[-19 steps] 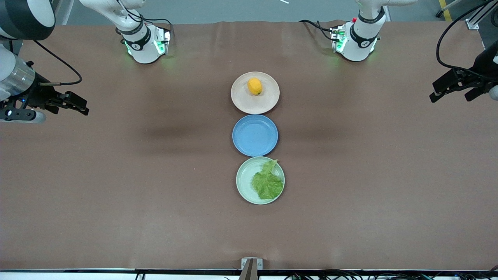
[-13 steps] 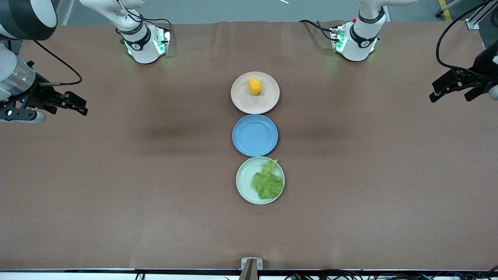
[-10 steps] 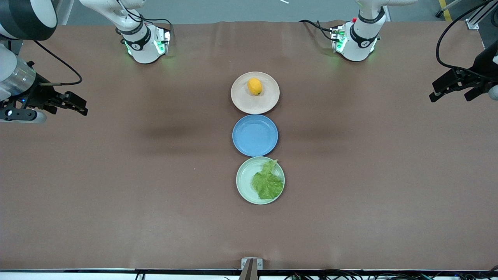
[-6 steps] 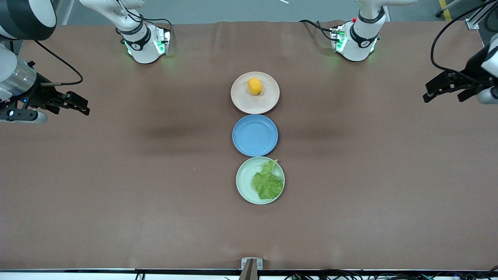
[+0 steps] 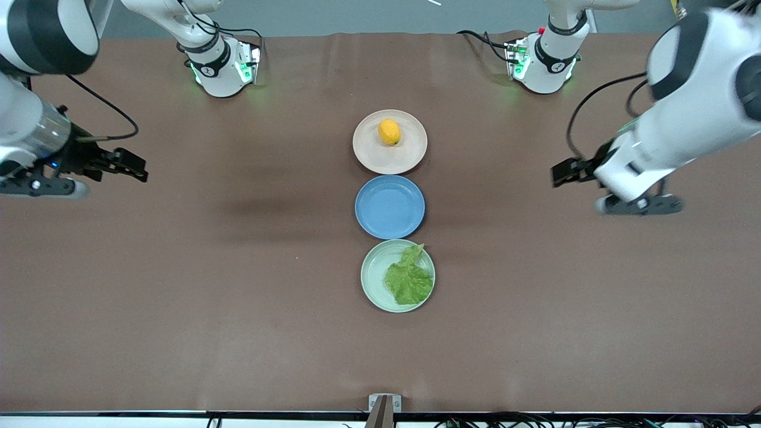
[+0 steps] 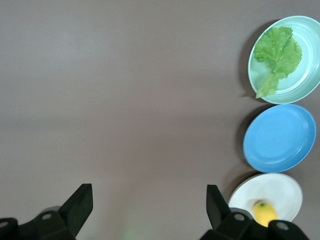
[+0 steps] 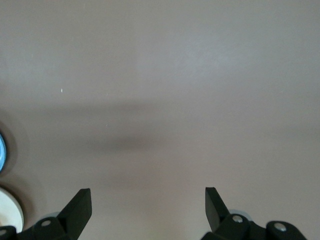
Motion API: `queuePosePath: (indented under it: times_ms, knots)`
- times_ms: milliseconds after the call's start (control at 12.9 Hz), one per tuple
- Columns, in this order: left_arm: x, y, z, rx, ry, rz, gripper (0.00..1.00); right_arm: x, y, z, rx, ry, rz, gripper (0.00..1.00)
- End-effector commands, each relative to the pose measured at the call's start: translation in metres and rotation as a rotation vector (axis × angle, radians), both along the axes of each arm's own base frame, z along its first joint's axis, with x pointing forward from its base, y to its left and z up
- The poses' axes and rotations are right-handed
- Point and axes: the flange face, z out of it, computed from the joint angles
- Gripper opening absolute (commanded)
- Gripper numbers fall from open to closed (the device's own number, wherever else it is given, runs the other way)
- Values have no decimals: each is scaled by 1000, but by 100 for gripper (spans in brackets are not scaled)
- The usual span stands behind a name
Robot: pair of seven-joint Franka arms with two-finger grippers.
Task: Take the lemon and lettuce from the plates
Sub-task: 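Reach the right gripper to the lemon while the left gripper reaches the lettuce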
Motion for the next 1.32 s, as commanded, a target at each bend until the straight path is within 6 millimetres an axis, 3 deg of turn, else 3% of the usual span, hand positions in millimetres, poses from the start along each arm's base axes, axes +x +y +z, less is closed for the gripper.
queuePosePath:
  times_ms: [0,233,388,465,620,853,1008,1240]
  knots:
    - [10,-51,-37,-4,5,70,100,-9,64,-12,14,85,8,100]
    - [16,-88,-75,-8,-8,139,100,-43,165,-35,35,113,-30,100]
    - [18,-111,-101,-14,-15,165,100,-80,249,-55,24,56,-90,100]
    - [19,-123,-116,-18,-24,184,100,-95,280,-58,32,28,-106,100]
    - [20,-143,-144,-23,-35,229,100,-111,316,-67,46,-4,-148,100]
    - [23,-166,-185,-12,-97,296,100,-154,379,-96,37,-4,-144,100]
    - [24,-185,-208,-40,-127,387,100,-193,420,-128,36,-21,-86,100]
    - [29,-204,-237,-117,-190,474,100,-235,464,-184,59,-44,1,100]
